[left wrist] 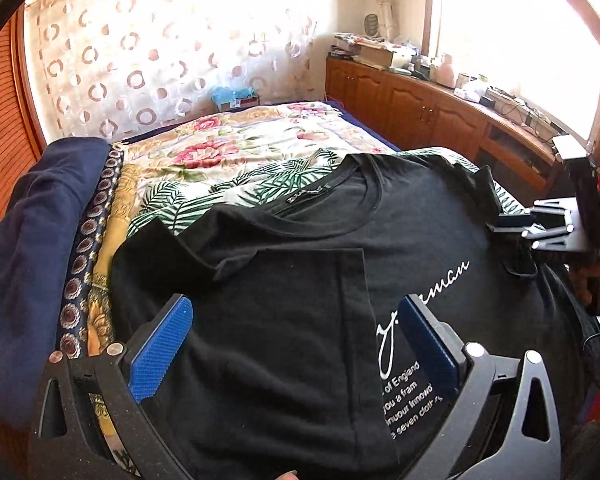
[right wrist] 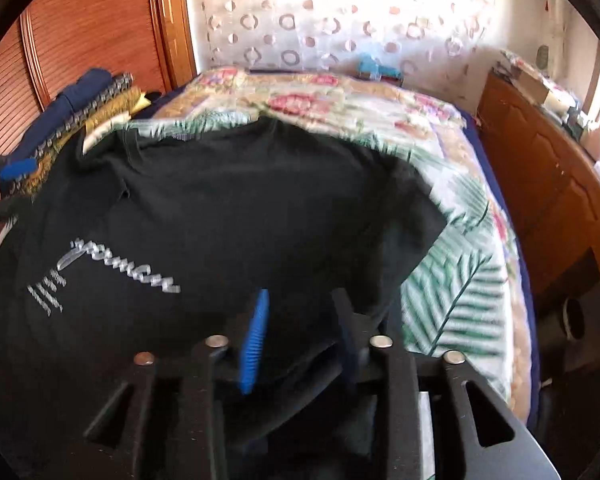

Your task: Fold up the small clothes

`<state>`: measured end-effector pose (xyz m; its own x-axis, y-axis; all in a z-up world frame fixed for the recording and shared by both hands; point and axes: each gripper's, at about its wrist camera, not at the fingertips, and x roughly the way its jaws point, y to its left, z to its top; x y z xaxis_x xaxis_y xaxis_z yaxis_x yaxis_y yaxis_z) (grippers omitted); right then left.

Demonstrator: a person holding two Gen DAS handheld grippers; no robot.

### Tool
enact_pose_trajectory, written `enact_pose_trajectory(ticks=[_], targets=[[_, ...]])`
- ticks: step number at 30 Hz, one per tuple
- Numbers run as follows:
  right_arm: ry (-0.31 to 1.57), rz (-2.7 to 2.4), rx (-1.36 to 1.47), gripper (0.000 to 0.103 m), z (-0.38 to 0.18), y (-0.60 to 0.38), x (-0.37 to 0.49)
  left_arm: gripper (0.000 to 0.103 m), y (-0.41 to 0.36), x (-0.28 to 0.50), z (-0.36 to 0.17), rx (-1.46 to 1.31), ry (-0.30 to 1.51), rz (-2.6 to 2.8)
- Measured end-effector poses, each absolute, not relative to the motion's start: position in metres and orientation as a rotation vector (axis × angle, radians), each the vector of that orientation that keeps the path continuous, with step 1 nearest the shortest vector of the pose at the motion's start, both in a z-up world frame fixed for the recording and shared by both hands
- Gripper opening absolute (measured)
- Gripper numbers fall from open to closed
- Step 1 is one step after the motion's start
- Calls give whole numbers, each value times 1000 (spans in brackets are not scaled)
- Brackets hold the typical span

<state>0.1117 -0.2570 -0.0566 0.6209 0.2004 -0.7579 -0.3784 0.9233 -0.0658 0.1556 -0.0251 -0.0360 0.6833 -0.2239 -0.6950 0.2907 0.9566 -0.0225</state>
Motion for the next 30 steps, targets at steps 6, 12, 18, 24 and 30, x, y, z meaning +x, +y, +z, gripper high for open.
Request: enact_pose_trajectory(ticks=[6,12,18,24,30], targets=[[795,345,-285,5,-55,-245,101,103,-33,164,-33,111,763,-295],[683,535,-151,3,-32,-258,79,103,-34,176,-28,104,750,-270],[732,606,-149,11,-39,-245,71,103,-38,187,-24,97,749,-271],[697,497,-143,36,-32,-266,85,103,-57,200,-28,87,776,-327],[752,314,-153,36,-49,-291,101,85,-100,219,-40,112,825,-447]])
